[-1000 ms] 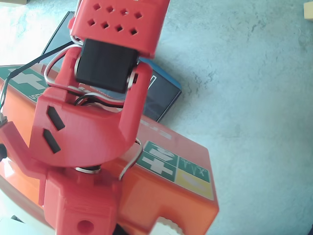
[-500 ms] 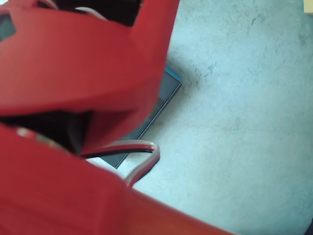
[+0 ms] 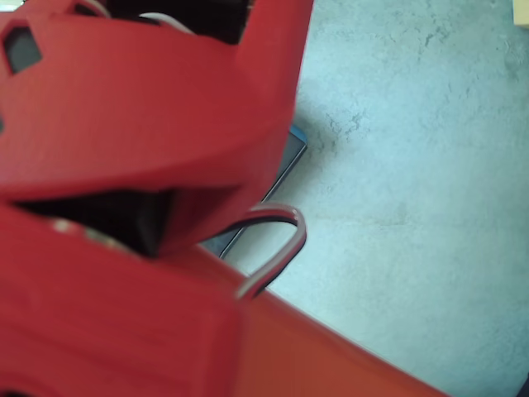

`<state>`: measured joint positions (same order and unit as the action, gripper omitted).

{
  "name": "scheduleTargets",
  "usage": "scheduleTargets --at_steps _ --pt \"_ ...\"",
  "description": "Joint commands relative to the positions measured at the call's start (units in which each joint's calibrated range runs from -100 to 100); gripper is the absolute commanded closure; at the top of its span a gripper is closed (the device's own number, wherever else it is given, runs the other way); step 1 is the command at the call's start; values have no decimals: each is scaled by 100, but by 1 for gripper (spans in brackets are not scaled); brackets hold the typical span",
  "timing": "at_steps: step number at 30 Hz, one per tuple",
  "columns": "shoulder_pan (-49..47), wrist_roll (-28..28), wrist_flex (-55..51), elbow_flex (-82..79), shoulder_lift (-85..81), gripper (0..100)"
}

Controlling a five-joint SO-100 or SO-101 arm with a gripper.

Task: Grab the white handle of the orange box

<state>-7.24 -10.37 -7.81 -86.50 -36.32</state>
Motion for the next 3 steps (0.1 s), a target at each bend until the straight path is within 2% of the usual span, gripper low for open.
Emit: scheduleTargets --at_steps 1,3 --pt "-23 -52 -471 -1102 -33 98" --pt "0 -52 -666 -1102 -227 98"
